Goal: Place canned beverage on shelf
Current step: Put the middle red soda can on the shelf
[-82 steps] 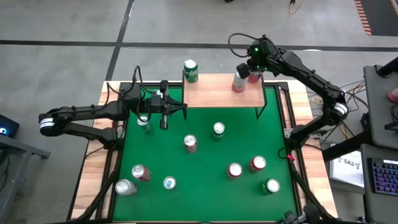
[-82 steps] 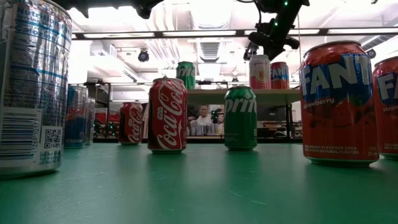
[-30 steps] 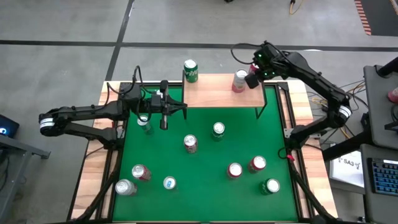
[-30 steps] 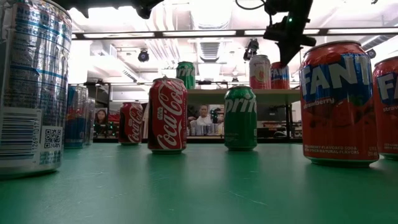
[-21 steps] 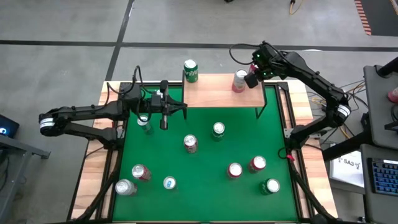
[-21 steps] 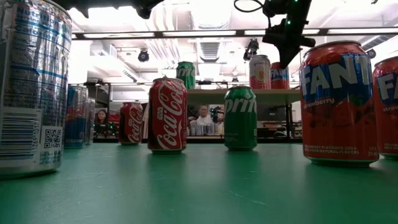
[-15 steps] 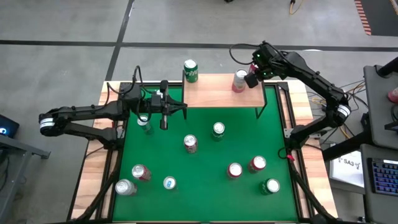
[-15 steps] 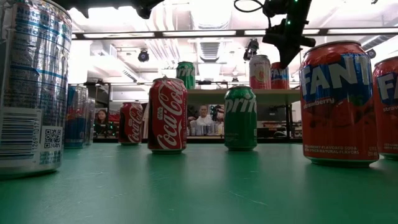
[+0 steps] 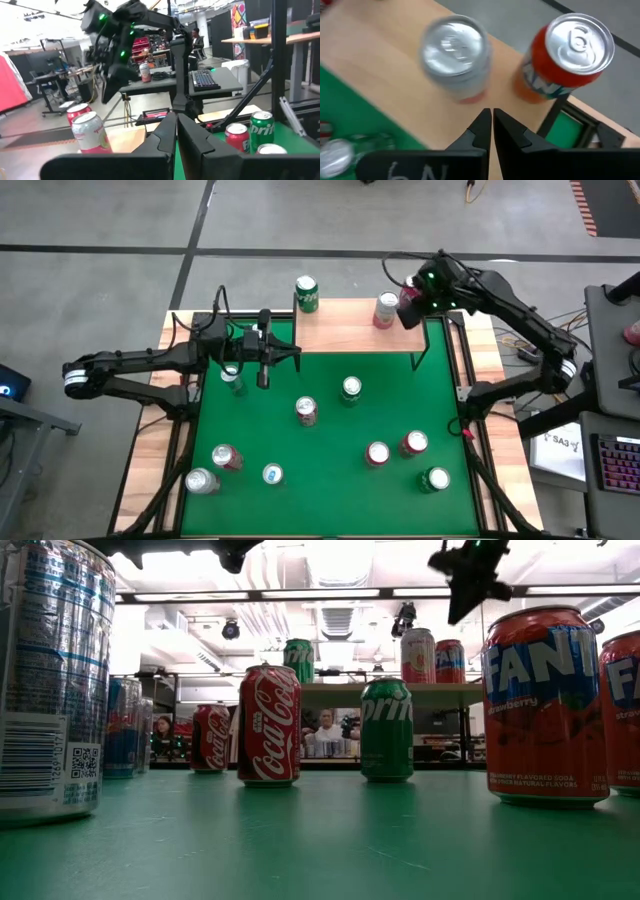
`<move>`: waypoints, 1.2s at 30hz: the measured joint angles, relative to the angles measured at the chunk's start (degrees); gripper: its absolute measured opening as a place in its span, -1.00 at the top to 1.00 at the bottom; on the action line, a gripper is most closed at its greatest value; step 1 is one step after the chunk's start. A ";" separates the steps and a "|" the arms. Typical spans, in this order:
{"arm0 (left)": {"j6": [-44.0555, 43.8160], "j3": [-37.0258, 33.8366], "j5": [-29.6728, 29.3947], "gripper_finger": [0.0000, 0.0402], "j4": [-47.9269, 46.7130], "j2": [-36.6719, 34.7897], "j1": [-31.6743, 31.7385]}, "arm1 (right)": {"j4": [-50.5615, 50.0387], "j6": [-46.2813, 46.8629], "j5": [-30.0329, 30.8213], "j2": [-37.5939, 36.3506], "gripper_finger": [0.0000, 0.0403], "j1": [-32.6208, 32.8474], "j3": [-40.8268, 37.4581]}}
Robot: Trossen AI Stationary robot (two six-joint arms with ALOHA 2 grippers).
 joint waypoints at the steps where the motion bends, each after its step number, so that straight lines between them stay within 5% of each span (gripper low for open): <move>1: -0.54 0.00 0.39 1.00 0.00 0.00 -0.20 | 0.00 0.79 0.00 -0.82 0.95 1.25 0.00; 12: -6.25 0.00 3.72 1.00 -4.12 0.00 -7.77 | 0.65 8.81 0.47 -6.37 0.95 21.47 -1.22; 22: -11.00 2.96 3.69 1.00 -13.44 0.01 -11.32 | 11.39 12.27 4.73 -7.56 0.95 40.33 -7.21; 29: -17.58 7.78 3.53 1.00 -25.89 1.49 -11.43 | 17.07 8.87 4.94 -7.46 0.95 48.38 -12.27; 36: -24.43 7.97 -2.57 1.00 -37.47 2.40 -14.53 | 24.16 8.82 13.68 -7.44 0.95 52.46 -19.58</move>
